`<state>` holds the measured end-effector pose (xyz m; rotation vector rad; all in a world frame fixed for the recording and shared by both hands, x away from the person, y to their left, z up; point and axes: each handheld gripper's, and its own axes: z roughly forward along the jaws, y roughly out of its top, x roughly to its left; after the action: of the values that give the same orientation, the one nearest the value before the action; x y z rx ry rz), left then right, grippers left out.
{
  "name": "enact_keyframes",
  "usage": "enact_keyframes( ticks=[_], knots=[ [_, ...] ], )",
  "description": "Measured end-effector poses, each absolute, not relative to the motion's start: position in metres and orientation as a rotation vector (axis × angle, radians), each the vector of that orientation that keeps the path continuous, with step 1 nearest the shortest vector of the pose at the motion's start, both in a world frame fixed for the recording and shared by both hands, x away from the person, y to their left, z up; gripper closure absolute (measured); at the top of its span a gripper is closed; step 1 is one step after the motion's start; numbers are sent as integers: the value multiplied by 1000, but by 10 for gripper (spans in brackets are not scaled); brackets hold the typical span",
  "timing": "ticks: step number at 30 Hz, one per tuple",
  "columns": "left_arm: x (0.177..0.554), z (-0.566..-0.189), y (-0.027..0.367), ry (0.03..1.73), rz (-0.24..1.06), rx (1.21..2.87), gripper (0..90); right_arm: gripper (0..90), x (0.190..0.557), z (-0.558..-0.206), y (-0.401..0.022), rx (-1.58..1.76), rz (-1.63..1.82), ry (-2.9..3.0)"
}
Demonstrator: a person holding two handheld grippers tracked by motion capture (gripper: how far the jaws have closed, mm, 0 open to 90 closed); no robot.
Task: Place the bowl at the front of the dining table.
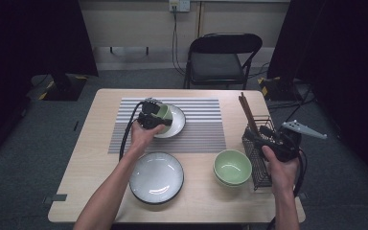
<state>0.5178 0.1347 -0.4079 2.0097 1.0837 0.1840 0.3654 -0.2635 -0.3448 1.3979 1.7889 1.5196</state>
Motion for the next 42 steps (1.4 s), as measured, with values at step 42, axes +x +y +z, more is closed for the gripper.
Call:
enact_keyframes(
  ticks=[42],
  knots=[
    [524,-439,106,1169,205,2056,787,290,365,-345,-265,1404,1522,1788]
  ],
)
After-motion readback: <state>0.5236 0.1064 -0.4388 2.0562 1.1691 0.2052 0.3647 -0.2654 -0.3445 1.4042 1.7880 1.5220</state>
